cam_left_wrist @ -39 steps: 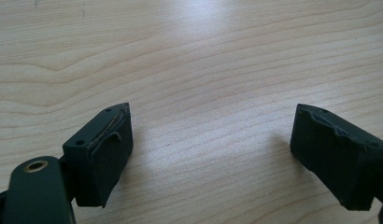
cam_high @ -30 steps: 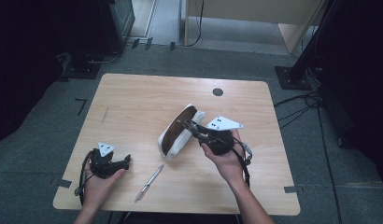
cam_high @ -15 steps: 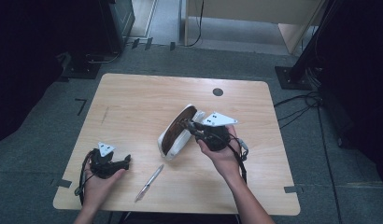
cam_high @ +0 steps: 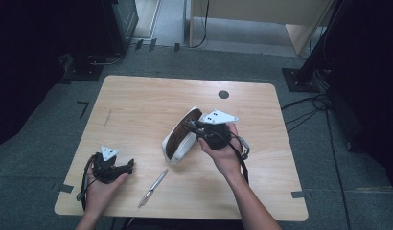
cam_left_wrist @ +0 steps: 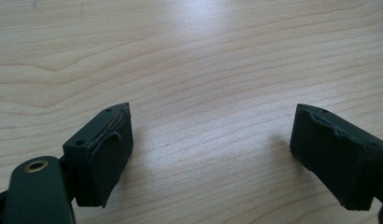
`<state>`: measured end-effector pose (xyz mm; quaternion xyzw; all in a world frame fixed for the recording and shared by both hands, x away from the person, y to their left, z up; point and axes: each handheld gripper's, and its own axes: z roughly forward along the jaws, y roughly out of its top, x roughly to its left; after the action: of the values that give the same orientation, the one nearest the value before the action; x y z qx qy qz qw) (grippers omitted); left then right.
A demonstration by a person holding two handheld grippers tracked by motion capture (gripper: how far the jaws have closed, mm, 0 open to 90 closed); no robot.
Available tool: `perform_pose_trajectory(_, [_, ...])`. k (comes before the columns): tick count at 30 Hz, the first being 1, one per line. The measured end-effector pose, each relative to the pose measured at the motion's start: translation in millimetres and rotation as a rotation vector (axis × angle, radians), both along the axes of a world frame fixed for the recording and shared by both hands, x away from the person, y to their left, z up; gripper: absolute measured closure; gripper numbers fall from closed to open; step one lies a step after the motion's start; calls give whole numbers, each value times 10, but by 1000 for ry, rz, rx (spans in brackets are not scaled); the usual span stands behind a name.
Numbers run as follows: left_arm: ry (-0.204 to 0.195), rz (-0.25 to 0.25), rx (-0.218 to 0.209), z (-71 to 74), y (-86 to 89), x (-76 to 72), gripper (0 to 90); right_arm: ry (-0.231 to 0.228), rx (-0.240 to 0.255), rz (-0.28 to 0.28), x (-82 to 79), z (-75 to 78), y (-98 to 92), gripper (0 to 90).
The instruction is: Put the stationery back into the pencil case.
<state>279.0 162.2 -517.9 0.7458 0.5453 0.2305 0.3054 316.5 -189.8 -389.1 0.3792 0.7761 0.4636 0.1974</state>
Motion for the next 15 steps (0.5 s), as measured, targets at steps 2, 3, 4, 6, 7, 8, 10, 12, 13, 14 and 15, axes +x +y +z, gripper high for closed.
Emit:
perform_pose_trajectory(2, [0,0,0,0,0,0,135,-2,2,-1,25,1,18,732])
perform_pose_trajectory(3, [0,0,0,0,0,0,135,-1,2,-1,38,3,29,732])
perform_pose_trajectory(4, [0,0,0,0,0,0,135,-1,4,-1,53,5,43,732])
perform_pose_trajectory(6, [-1,0,0,-1,0,0,135,0,4,1,81,8,67,730])
perform_pose_trajectory(7, [-1,0,0,0,0,0,135,-4,4,6,103,8,83,729])
perform_pose_trajectory(8, [-1,0,-1,-1,0,0,135,1,6,3,115,7,102,729])
perform_pose_trajectory(10, [-1,0,0,-1,0,0,135,1,8,6,142,-2,131,731])
perform_pose_trajectory(12, [-1,0,0,-1,0,0,135,4,4,6,159,-13,154,741])
perform_pose_trajectory(13, [-1,0,0,-1,0,0,135,1,0,7,168,-22,162,752])
perform_pose_trajectory(14, [-1,-1,0,-1,0,0,135,4,-6,7,172,-29,167,759])
perform_pose_trajectory(15, [-1,-2,0,-1,0,0,136,7,-7,2,173,-35,172,761])
